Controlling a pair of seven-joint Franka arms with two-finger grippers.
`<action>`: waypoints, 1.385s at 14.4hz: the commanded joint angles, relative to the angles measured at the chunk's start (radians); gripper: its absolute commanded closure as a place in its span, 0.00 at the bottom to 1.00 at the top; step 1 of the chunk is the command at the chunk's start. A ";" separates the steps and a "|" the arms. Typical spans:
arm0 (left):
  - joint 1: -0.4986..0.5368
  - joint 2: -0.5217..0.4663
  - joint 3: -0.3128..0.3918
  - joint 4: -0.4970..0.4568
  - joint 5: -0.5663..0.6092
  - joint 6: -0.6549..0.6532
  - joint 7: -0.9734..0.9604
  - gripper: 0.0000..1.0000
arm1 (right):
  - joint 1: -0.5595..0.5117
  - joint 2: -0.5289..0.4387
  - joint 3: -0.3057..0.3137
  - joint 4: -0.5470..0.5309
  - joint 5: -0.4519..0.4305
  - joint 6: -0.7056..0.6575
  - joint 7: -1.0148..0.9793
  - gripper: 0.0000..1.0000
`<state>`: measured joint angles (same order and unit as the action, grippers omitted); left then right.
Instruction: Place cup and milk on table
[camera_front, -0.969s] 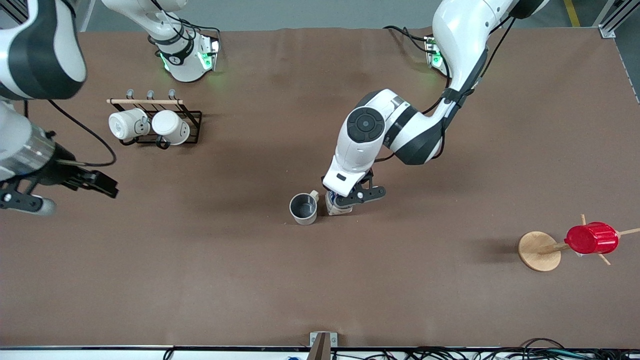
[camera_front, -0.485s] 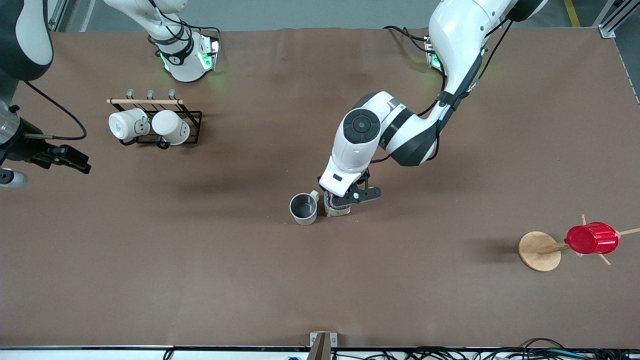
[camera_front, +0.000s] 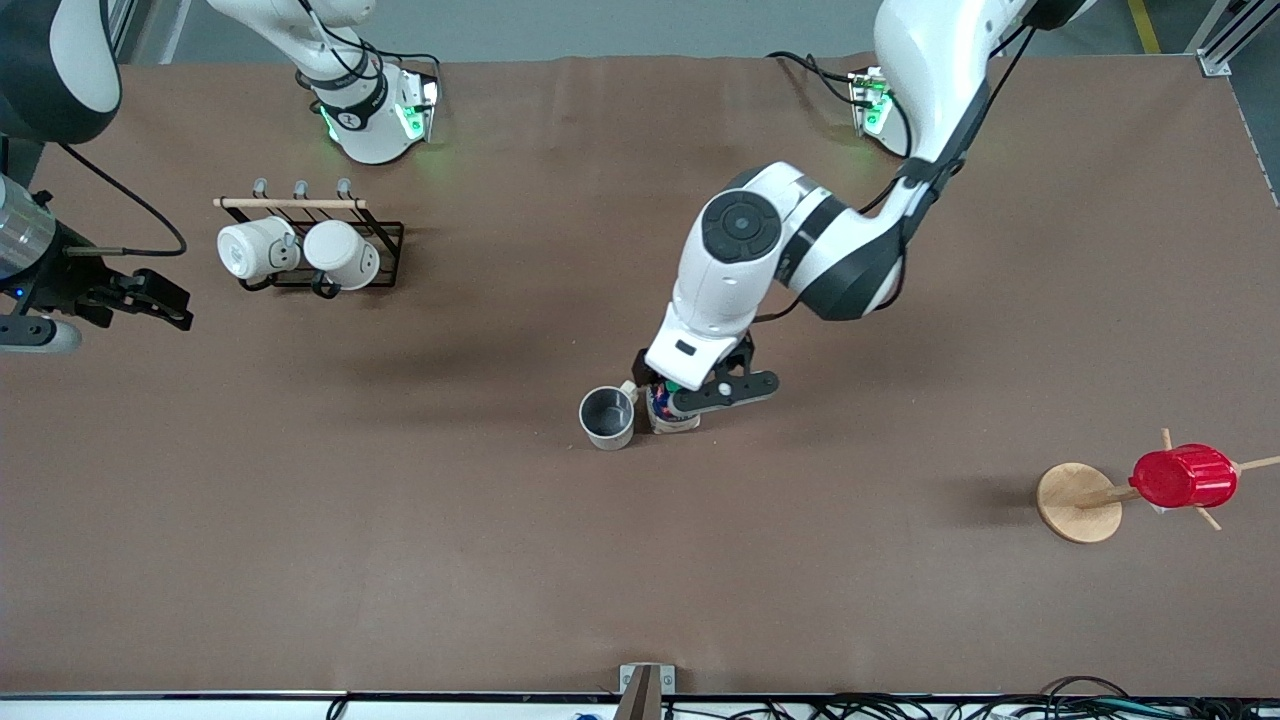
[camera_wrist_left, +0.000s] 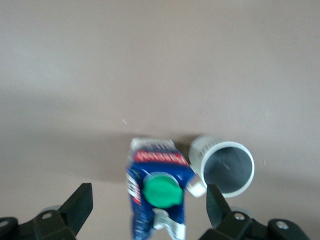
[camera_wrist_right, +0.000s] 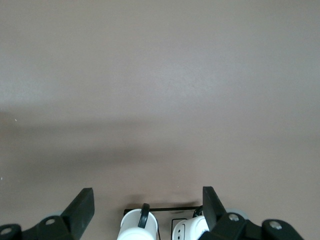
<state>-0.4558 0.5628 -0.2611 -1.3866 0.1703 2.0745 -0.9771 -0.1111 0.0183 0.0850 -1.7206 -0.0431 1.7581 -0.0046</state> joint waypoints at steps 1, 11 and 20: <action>0.103 -0.133 -0.003 -0.019 0.052 -0.143 0.108 0.00 | -0.015 -0.026 0.010 -0.008 -0.003 0.003 -0.031 0.04; 0.442 -0.477 -0.009 -0.058 -0.082 -0.526 0.587 0.00 | -0.016 -0.023 0.010 0.013 -0.003 0.001 -0.031 0.04; 0.505 -0.722 0.117 -0.290 -0.167 -0.568 0.919 0.00 | -0.018 -0.021 0.010 0.012 0.002 0.001 -0.029 0.04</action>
<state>0.0492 -0.1124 -0.1532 -1.6257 0.0222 1.4992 -0.0755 -0.1121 0.0118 0.0838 -1.6979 -0.0431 1.7590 -0.0244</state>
